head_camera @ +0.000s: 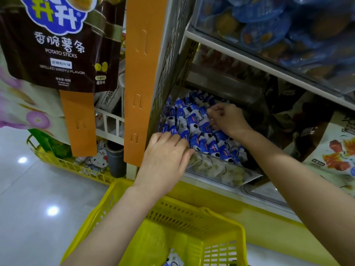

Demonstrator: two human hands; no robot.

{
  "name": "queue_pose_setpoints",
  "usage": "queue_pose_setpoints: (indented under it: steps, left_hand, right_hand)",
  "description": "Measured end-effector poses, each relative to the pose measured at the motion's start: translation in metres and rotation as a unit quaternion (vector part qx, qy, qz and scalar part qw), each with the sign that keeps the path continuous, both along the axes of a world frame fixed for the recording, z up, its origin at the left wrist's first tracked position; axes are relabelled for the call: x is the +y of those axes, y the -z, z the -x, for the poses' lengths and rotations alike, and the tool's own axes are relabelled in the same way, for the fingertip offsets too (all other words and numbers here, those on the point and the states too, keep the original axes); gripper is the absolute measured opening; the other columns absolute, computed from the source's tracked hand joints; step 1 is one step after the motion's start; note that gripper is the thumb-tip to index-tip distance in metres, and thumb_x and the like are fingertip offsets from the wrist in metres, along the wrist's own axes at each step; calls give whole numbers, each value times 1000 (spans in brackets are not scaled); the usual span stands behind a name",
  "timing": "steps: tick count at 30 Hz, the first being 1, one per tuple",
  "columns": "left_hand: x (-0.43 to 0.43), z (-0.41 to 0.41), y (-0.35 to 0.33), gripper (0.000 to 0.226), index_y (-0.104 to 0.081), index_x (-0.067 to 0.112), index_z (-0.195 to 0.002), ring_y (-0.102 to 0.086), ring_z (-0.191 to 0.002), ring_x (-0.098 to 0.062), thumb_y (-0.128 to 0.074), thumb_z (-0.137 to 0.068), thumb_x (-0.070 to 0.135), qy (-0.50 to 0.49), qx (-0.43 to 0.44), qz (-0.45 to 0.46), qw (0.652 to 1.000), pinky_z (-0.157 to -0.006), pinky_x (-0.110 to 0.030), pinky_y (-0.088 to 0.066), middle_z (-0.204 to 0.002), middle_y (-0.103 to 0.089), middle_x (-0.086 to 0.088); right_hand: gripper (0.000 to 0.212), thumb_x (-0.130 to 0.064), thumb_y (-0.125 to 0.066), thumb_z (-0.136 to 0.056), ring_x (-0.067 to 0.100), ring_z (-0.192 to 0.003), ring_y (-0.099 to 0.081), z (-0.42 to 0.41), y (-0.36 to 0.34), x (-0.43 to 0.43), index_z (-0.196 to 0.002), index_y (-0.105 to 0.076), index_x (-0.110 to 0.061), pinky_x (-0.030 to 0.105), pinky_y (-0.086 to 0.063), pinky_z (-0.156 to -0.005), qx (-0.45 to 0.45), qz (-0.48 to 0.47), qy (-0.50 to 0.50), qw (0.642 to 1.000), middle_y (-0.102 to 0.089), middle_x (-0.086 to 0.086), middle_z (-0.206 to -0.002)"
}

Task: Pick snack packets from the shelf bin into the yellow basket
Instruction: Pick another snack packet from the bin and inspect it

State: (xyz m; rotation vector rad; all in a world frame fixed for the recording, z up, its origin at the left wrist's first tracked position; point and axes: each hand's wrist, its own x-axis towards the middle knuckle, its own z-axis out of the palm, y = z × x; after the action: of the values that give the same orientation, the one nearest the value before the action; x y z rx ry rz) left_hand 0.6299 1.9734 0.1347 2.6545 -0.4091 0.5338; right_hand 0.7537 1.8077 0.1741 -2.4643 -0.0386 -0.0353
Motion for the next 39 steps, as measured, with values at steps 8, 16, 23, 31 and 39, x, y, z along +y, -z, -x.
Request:
queue_pose_setpoints:
  steps: [8, 16, 23, 31, 39]
  left_hand:
    - [0, 0, 0, 34, -65, 18, -90, -55, -86, -21, -35, -94, 34, 0, 9, -3, 1000, -82, -31, -27, -86, -65, 2]
    - [1, -1, 2, 31, -64, 17, -92, -55, -87, -21, -38, -94, 34, 4, -7, -9, 1000, -81, -32, -27, -88, -66, 1]
    - [-5, 9, 3, 28, -49, 18, -121, -37, -104, 1, -46, -95, 28, 30, 11, 263, 964, -90, -17, -28, -108, -49, 12]
    - [-27, 46, -8, 19, -52, 22, -104, -56, -78, 9, -48, -90, 34, 81, 191, 590, 780, -70, -6, -42, -87, -60, 11]
    - [-36, 61, 7, 22, -52, 9, -110, -58, -74, 3, -57, -89, 8, 94, 358, 483, 794, -70, -13, -46, -93, -63, 1]
  right_hand:
    - [42, -36, -57, -90, 30, -86, -64, 4, 16, -11, -95, -68, 4, 41, -53, -82, 98, 158, -15, 982, -68, 21, -96]
    - [31, -34, -62, -85, 19, -58, -51, 5, 5, -6, -62, -53, -15, 29, -43, -58, 31, 168, 42, 984, -49, 4, -58]
    - [21, -28, -62, -87, 0, -71, -52, 63, -27, -8, -104, -61, -15, 7, -44, -64, -185, -46, 9, 982, -58, -10, -81]
    - [8, -18, -58, -89, -2, -69, -56, 149, -4, 3, -93, -55, -24, 15, -45, -66, -35, -261, -72, 962, -62, -6, -79]
    - [16, -18, -54, -92, 2, -67, -55, 176, 39, -6, -79, -60, -22, 28, -50, -66, 20, -315, -23, 949, -63, -1, -72]
